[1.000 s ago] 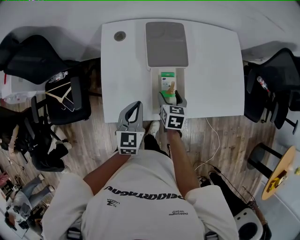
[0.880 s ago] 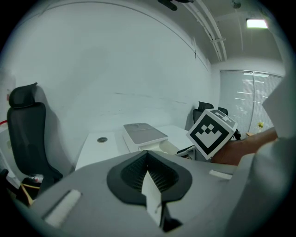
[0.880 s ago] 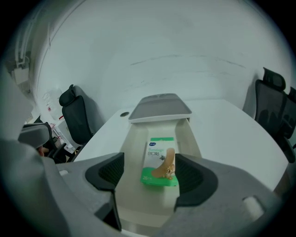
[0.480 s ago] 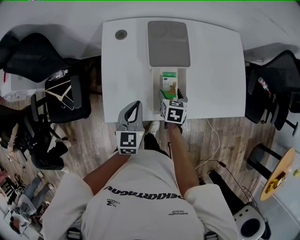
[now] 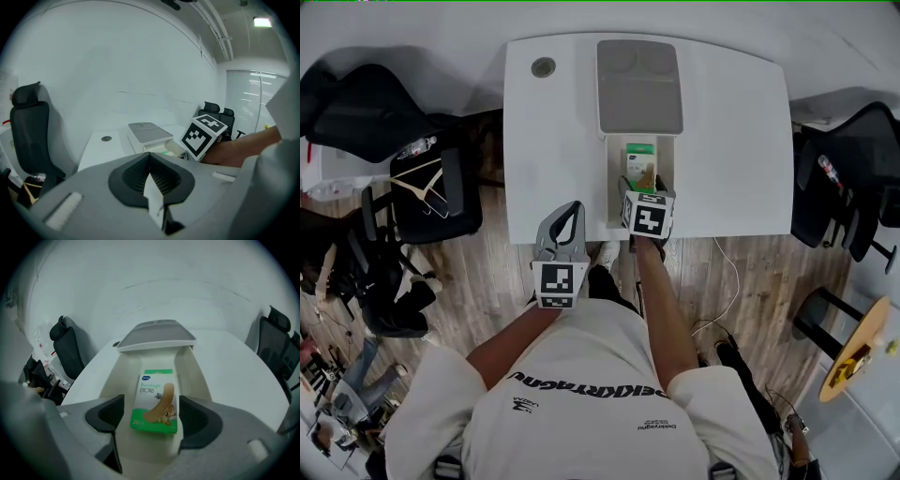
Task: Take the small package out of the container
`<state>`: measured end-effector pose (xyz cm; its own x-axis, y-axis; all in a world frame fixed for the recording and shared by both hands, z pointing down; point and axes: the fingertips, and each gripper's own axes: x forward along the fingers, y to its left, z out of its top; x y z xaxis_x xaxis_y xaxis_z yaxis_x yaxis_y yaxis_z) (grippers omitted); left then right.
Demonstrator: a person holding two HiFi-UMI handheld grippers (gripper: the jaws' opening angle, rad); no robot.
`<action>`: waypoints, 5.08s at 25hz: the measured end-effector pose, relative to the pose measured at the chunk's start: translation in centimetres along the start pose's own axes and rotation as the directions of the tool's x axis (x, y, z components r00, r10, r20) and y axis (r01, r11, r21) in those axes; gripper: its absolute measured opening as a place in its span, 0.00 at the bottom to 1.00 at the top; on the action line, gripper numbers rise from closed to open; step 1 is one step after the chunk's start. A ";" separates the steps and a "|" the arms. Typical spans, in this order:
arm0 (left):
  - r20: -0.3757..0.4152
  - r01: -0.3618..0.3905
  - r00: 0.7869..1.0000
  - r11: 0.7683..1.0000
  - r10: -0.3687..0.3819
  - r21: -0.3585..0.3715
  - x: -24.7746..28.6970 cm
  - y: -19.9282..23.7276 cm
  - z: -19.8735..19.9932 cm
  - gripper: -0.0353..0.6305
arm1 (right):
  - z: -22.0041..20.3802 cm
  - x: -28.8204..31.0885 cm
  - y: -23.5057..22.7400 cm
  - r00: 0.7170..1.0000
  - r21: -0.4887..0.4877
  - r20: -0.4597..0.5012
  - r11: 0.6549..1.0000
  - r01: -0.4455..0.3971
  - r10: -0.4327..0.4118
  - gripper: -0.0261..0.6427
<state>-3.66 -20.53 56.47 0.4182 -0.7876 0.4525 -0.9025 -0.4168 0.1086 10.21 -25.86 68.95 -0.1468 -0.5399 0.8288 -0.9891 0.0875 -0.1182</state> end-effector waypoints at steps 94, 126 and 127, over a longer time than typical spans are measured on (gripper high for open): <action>0.080 -0.021 0.997 0.999 0.017 0.049 -3.5 -1.9 2.0 0.05 | 1.5 -6.6 0.3 0.980 -0.019 0.188 0.998 -0.054 0.057 0.56; 0.163 -0.014 0.987 0.994 -0.003 0.105 -7.4 -4.2 4.2 0.05 | 2.1 -18.2 2.2 0.874 -0.068 0.468 0.992 -0.110 0.129 0.56; 0.165 -0.013 0.986 0.994 -0.005 0.107 -7.4 -4.2 4.3 0.05 | 2.2 -18.5 2.2 0.870 -0.070 0.476 0.992 -0.108 0.128 0.56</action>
<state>-2.53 -14.92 48.82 0.4341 -0.8496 0.2995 -0.8916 -0.4528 0.0078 10.76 -17.50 52.18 -0.2587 -0.8570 0.4457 -0.9645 0.2034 -0.1687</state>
